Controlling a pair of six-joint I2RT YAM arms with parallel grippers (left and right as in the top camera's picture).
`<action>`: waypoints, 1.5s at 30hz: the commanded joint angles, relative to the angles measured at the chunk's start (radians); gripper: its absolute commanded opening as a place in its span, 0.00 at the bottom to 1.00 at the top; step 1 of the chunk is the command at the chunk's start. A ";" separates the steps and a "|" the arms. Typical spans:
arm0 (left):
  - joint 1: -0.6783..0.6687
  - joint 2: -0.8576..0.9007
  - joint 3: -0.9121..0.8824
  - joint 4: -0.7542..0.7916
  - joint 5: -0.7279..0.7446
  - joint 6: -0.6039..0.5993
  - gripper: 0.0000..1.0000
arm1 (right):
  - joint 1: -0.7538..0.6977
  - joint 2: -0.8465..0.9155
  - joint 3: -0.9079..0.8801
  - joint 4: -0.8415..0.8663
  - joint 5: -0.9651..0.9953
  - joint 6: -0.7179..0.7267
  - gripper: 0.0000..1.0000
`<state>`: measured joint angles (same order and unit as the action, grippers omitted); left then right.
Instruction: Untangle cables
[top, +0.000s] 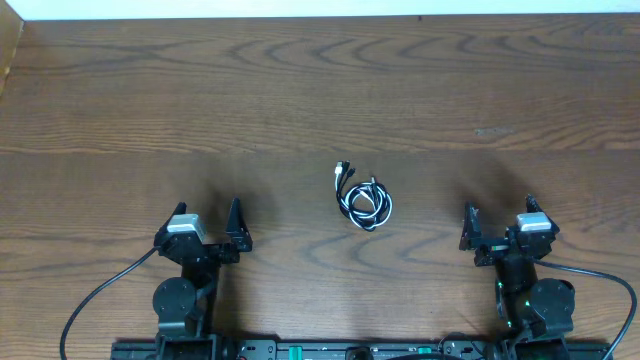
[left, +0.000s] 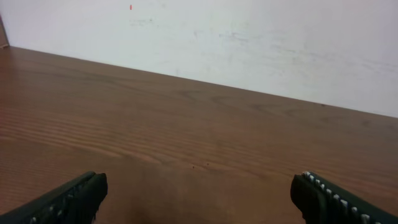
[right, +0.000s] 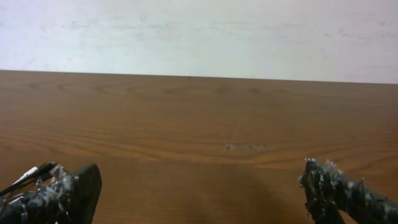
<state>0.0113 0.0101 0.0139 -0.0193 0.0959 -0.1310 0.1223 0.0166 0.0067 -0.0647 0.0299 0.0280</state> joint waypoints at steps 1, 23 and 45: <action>-0.002 -0.006 -0.002 -0.052 0.024 -0.027 0.99 | 0.005 -0.011 -0.001 0.009 -0.011 0.041 0.99; -0.002 0.390 0.312 -0.333 0.024 -0.019 0.99 | 0.005 0.266 0.195 -0.190 0.005 0.069 0.99; -0.002 0.898 0.812 -0.906 0.023 0.004 0.99 | -0.001 1.091 0.768 -0.530 0.017 -0.019 0.99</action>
<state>0.0113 0.9073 0.7975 -0.8742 0.1135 -0.1490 0.1219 1.0653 0.7040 -0.5617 0.0387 0.0875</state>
